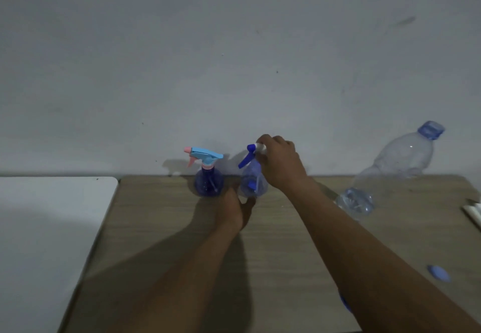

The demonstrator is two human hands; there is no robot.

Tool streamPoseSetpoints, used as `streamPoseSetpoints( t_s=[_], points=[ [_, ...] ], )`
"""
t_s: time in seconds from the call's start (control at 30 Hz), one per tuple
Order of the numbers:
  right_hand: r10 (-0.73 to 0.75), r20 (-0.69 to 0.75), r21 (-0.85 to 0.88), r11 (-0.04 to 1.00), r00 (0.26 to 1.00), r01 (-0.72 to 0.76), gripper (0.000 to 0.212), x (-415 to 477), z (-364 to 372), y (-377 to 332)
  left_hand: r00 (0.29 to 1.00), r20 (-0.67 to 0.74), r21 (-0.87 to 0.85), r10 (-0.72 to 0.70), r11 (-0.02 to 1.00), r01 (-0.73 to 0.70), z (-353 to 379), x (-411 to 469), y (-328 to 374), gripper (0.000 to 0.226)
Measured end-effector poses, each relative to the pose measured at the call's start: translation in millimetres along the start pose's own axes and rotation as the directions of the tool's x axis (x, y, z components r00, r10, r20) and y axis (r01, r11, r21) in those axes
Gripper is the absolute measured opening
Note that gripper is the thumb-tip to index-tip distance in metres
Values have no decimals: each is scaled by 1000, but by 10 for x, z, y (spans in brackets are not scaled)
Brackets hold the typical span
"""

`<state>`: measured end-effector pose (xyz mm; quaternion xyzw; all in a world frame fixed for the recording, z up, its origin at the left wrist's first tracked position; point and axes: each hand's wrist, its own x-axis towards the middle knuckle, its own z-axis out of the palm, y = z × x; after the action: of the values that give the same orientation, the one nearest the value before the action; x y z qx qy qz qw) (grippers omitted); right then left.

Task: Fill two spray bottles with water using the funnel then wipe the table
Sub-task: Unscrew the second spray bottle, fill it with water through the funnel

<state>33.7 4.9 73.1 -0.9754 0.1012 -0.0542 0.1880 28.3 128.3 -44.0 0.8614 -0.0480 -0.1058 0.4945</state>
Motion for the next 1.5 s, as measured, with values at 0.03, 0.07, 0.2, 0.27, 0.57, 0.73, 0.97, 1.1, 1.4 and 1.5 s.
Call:
streamPoseSetpoints(
  t_s=[0.03, 0.07, 0.2, 0.27, 0.57, 0.73, 0.97, 1.1, 1.4, 1.5],
  points=[
    [-15, -10, -4, 1000, 1000, 15, 24, -33, -13, 25, 999, 38, 21, -1, 1000, 0, 29, 3, 9, 53],
    [-30, -7, -6, 1000, 1000, 30, 20, -74, -41, 44, 998, 60, 32, -4, 999, 2, 59, 1, -1, 56],
    [-81, 22, 50, 996, 996, 80, 17, -315, -245, 155, 996, 77, 16, 51, 999, -52, 120, -154, 43, 68],
    [-95, 50, 93, 992, 994, 90, 12, -467, -374, 221, 993, 73, 5, 93, 996, -93, 160, -274, 97, 78],
    [-40, 76, 338, 941, 996, 12, 20, -1255, -876, 763, 976, 204, -115, 75, 992, -52, 683, -967, 527, 62],
    [32, 104, 392, 917, 994, -70, 21, -1598, -843, 1231, 966, 252, -34, 63, 998, -57, 1067, -1233, 461, 62],
    [66, 82, 375, 922, 994, -92, 27, -1782, -588, 1668, 969, 242, -270, 48, 963, 20, 1395, -1481, 613, 13],
    [38, 63, 315, 947, 997, -56, 32, -1731, -540, 1701, 976, 211, -105, 49, 994, -27, 1468, -1467, 658, 41],
    [-89, 98, 456, 889, 991, 35, 28, -1636, -454, 1863, 991, 131, -180, 12, 984, 12, 1452, -1438, 616, 51],
    [18, 103, 619, 781, 994, -79, 56, -1699, -381, 1837, 986, 155, -197, -54, 977, 85, 1428, -1465, 679, 40]
  ],
)
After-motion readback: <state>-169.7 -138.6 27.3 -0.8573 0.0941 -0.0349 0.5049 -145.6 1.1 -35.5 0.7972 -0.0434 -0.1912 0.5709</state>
